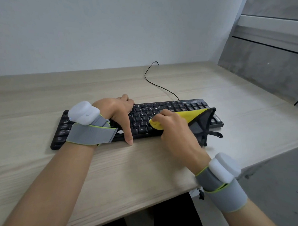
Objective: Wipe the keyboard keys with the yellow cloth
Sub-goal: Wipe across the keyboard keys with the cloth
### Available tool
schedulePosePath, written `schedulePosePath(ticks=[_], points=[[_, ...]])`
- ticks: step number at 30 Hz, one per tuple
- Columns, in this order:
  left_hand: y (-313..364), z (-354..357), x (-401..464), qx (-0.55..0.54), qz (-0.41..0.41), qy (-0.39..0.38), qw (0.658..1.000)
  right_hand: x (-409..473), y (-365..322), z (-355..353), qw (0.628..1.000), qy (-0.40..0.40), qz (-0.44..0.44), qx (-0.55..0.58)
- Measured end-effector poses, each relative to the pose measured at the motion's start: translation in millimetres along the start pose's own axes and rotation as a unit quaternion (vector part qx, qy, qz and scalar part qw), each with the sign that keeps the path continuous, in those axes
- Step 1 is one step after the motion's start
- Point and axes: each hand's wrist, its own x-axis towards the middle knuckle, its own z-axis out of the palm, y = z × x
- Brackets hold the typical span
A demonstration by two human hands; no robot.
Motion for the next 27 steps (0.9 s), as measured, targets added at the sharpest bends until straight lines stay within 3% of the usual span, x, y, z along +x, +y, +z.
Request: schedulePosePath(ticks=[9, 17, 27], points=[[0, -1, 1, -0.005, 0.003, -0.002, 1.000, -2, 27, -14, 0.999, 0.005, 0.042, -0.005], [0, -2, 1, 0.004, 0.001, -0.010, 1.000, 8, 3, -2, 0.999, -0.014, -0.034, 0.033], [0, 0, 2, 0.001, 0.003, -0.003, 1.000, 1, 11, -8, 1.000, -0.015, -0.011, 0.005]])
